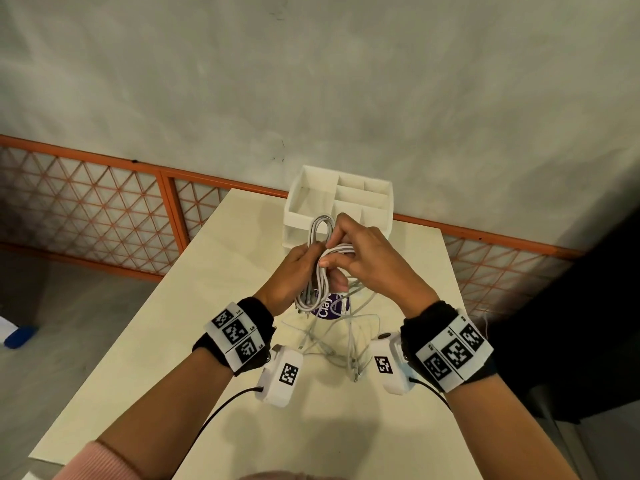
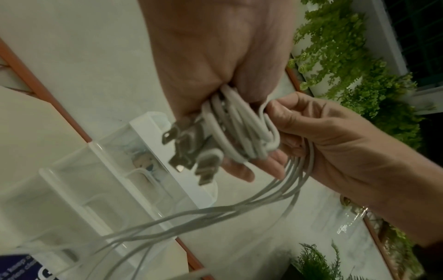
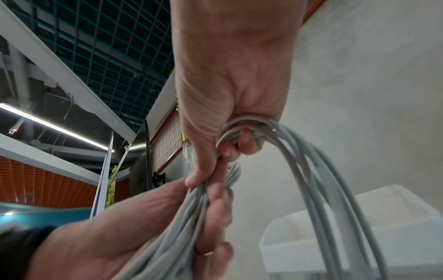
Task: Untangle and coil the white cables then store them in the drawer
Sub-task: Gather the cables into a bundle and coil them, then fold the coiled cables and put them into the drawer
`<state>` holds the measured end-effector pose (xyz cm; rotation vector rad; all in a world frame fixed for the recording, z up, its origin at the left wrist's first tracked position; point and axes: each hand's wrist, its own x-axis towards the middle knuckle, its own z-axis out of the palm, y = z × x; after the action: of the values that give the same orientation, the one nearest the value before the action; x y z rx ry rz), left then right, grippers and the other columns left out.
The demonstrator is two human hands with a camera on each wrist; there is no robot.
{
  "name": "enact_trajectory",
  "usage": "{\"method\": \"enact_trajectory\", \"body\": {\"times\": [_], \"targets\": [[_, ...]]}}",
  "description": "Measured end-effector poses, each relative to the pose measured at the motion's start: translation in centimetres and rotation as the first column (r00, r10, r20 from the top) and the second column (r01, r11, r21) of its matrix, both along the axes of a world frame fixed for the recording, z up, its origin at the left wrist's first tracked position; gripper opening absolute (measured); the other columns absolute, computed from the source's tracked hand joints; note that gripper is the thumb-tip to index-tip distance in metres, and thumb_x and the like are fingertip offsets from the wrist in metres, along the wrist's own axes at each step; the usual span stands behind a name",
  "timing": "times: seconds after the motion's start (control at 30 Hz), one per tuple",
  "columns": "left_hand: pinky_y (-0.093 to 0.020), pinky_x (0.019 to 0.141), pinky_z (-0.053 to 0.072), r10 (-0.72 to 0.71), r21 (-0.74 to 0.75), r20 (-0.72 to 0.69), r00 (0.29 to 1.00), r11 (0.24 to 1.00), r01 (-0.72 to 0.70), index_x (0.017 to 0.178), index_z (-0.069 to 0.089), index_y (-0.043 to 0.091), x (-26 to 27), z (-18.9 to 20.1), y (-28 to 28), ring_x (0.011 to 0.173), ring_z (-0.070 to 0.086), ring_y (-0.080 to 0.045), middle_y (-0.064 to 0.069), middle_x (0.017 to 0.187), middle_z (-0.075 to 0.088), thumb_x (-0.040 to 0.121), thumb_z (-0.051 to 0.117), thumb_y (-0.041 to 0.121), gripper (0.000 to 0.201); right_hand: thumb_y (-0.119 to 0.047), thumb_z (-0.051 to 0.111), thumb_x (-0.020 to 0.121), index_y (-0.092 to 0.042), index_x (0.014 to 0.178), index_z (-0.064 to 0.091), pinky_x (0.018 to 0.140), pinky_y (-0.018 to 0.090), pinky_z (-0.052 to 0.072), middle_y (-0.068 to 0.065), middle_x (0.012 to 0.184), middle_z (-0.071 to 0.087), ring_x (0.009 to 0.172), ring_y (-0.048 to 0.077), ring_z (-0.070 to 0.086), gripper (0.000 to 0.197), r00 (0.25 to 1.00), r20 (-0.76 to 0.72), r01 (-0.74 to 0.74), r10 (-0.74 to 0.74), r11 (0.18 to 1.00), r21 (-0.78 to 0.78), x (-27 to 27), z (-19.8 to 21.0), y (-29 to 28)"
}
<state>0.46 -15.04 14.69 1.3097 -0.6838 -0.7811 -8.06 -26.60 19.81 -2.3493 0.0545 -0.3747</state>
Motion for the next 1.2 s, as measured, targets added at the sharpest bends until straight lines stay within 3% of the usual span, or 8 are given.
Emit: {"method": "enact_trajectory", "body": {"times": [0.1, 0.23, 0.5, 0.63, 0.77, 0.9, 1.07, 1.2], "targets": [[-0.029, 0.060, 0.053, 0.014, 0.035, 0.040, 0.999, 0.999, -0.015, 0.085, 0.058, 0.002, -0.2, 0.1, 0.0, 0.050, 0.062, -0.021, -0.007, 0.052, 0.062, 0.101, 0.028, 0.027, 0.042, -0.014, 0.068, 0.084, -0.012, 0.089, 0.048, 0.061, 0.011, 0.042, 0.007, 0.066, 0.068, 0.063, 0.002, 0.062, 0.020, 1.000, -0.004, -0.016, 0.016, 0.999, -0.045, -0.1, -0.1, -0.1], [-0.029, 0.053, 0.045, -0.001, 0.038, -0.041, 0.999, 0.999, 0.003, 0.062, 0.046, 0.013, -0.6, 0.1, -0.1, 0.040, 0.042, -0.016, 0.000, 0.045, 0.039, 0.101, 0.031, 0.026, 0.043, -0.024, 0.073, 0.080, -0.018, 0.087, 0.047, 0.066, 0.034, 0.051, -0.004, 0.071, 0.065, 0.070, 0.011, 0.064, 0.027, 1.000, 0.019, 0.010, -0.009, 0.997, -0.077, -0.1, -0.3, -0.5], [-0.022, 0.040, 0.033, -0.059, 0.128, -0.023, 0.998, 0.990, 0.062, 0.061, 0.038, 0.017, 0.3, -0.4, 1.1, 0.036, 0.024, -0.010, 0.004, 0.045, 0.026, 0.100, 0.037, 0.030, 0.041, -0.043, 0.065, 0.083, -0.010, 0.069, 0.063, 0.055, 0.024, 0.031, -0.008, 0.054, 0.046, 0.052, 0.007, 0.040, 0.036, 0.963, -0.268, 0.039, -0.018, 0.997, 0.071, -1.4, -1.2, -3.5], [-0.020, 0.041, 0.028, -0.136, 0.243, 0.010, 0.991, 0.961, 0.130, 0.063, 0.040, 0.014, -0.7, -0.9, 1.1, 0.041, 0.019, -0.012, 0.003, 0.049, 0.021, 0.091, 0.021, 0.065, 0.061, -0.040, 0.051, 0.093, -0.029, 0.068, 0.062, 0.065, 0.020, 0.041, -0.016, 0.062, 0.058, 0.060, -0.005, 0.053, 0.030, 0.971, -0.233, -0.041, 0.048, 0.998, 0.036, -1.3, -0.3, -2.5], [-0.021, 0.041, 0.021, -0.190, 0.282, -0.060, 0.980, 0.939, 0.199, 0.057, 0.040, 0.018, -1.9, -1.2, 0.2, 0.043, 0.014, -0.012, 0.003, 0.047, 0.020, 0.085, 0.002, 0.073, 0.073, -0.033, 0.052, 0.095, -0.010, 0.083, 0.069, 0.078, 0.031, 0.048, -0.006, 0.078, 0.069, 0.077, 0.004, 0.064, 0.032, 0.983, -0.178, -0.056, 0.049, 0.998, -0.034, -0.3, 0.4, -1.6], [-0.021, 0.042, 0.021, -0.212, 0.272, -0.072, 0.975, 0.936, 0.224, 0.056, 0.042, 0.019, -2.4, -1.3, 0.3, 0.041, 0.015, -0.011, 0.004, 0.046, 0.020, 0.082, -0.004, 0.073, 0.076, -0.028, 0.061, 0.090, -0.012, 0.087, 0.058, 0.060, 0.018, 0.043, -0.010, 0.060, 0.058, 0.055, 0.002, 0.056, 0.017, 0.989, -0.145, 0.020, 0.004, 0.986, 0.163, 0.1, 0.3, -2.0], [-0.019, 0.041, 0.024, -0.202, 0.268, 0.078, 0.976, 0.947, 0.175, 0.055, 0.043, 0.020, -2.9, -1.5, 0.6, 0.042, 0.019, -0.011, 0.004, 0.049, 0.025, 0.093, 0.042, 0.052, 0.049, -0.027, 0.073, 0.080, -0.015, 0.086, 0.049, 0.056, 0.024, 0.042, 0.002, 0.065, 0.058, 0.051, 0.008, 0.054, 0.027, 0.985, -0.149, 0.112, -0.081, 0.971, 0.212, 0.1, -0.8, -2.6], [-0.018, 0.039, 0.030, -0.193, 0.299, 0.142, 0.971, 0.943, 0.144, 0.057, 0.039, 0.019, -2.6, -1.3, 0.4, 0.041, 0.021, -0.011, 0.003, 0.048, 0.025, 0.097, 0.044, 0.038, 0.045, -0.046, 0.071, 0.076, -0.016, 0.080, 0.052, 0.070, 0.031, 0.046, -0.002, 0.073, 0.057, 0.077, 0.011, 0.061, 0.036, 0.967, -0.122, 0.226, -0.222, 0.974, 0.020, 0.2, -1.0, -3.1]]}}
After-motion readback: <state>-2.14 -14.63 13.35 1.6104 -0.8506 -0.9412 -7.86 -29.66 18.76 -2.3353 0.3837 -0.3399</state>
